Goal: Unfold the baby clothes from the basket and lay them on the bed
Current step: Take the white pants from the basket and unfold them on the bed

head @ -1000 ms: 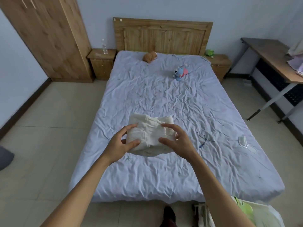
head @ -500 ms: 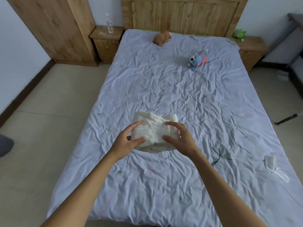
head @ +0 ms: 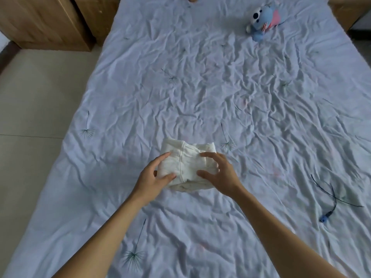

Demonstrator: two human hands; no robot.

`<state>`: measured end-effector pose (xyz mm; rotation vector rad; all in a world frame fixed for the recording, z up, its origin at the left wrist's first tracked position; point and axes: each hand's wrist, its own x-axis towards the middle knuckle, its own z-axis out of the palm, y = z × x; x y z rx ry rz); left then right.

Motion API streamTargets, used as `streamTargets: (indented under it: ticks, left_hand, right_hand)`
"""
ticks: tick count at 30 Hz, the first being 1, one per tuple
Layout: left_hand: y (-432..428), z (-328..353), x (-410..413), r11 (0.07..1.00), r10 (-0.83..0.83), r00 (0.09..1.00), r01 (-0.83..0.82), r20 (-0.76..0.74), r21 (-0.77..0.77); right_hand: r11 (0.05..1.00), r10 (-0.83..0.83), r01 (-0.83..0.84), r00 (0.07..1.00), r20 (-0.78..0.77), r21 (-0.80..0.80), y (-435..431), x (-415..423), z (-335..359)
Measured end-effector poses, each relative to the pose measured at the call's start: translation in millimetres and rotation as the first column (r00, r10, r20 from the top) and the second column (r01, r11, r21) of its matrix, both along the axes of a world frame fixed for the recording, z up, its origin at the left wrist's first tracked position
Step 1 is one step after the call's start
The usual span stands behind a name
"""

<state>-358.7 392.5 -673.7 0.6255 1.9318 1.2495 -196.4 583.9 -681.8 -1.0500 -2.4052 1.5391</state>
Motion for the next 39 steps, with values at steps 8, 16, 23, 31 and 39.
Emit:
streamTargets:
  ticks: [8, 16, 23, 31, 39]
  left_hand:
    - [-1, -105, -19, 0.998, -0.005, 0.998, 0.0, -0.062, -0.065]
    - [-17, -100, 30, 0.911, 0.395, 0.901, -0.409, -0.179, -0.048]
    - [-2, -97, 113, 0.693, 0.72, 0.692, -0.721, 0.053, 0.014]
    - [54, -106, 123, 0.561, 0.781, 0.587, -0.809, 0.212, 0.173]
    - [40, -106, 94, 0.561, 0.767, 0.6, -0.799, 0.228, 0.215]
  right_hand:
    - [0.999, -0.037, 0.038, 0.999, -0.038, 0.012, -6, -15, -107]
    - [0.988, 0.152, -0.151, 0.988, -0.021, 0.026, 27, -30, -92]
    - [0.885, 0.466, -0.462, 0.88, 0.092, -0.057, 65, -94, -70]
    - [0.736, 0.677, -0.671, 0.723, 0.14, -0.095, 75, -130, -75]
    - [0.814, 0.566, -0.561, 0.824, -0.012, -0.15, 75, -103, -67]
